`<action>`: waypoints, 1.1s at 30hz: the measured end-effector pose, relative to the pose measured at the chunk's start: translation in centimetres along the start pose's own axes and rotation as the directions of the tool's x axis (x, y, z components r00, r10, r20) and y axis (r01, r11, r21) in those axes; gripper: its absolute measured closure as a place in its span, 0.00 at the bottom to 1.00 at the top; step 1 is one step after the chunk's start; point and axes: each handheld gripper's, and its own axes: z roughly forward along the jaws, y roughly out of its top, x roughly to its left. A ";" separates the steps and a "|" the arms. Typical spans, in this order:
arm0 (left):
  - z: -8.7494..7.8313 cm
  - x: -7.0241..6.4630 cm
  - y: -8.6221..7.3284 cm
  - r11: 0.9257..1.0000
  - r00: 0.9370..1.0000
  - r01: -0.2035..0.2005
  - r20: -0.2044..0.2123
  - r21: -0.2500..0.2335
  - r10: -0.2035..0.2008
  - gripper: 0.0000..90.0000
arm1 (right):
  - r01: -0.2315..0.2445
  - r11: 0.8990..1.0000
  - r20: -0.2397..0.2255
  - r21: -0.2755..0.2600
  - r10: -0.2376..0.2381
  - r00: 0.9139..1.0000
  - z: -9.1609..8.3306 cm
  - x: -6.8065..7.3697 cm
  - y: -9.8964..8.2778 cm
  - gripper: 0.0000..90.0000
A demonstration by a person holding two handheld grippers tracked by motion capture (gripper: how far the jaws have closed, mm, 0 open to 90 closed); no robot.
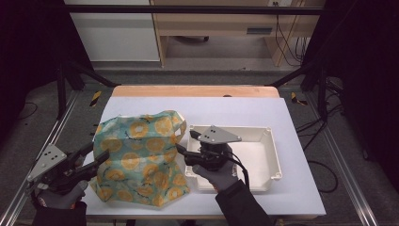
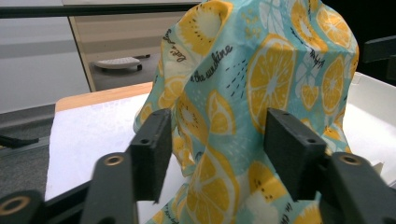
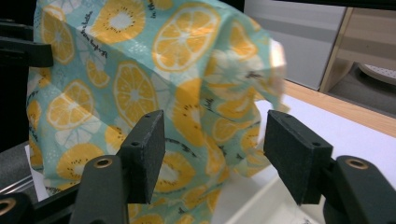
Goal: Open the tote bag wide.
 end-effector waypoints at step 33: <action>-1.4 -0.6 -0.7 0.999 0.998 -0.012 0.069 0.030 0.010 1.00 | -0.015 0.999 -0.138 0.037 0.020 0.990 1.3 1.8 0.1 1.00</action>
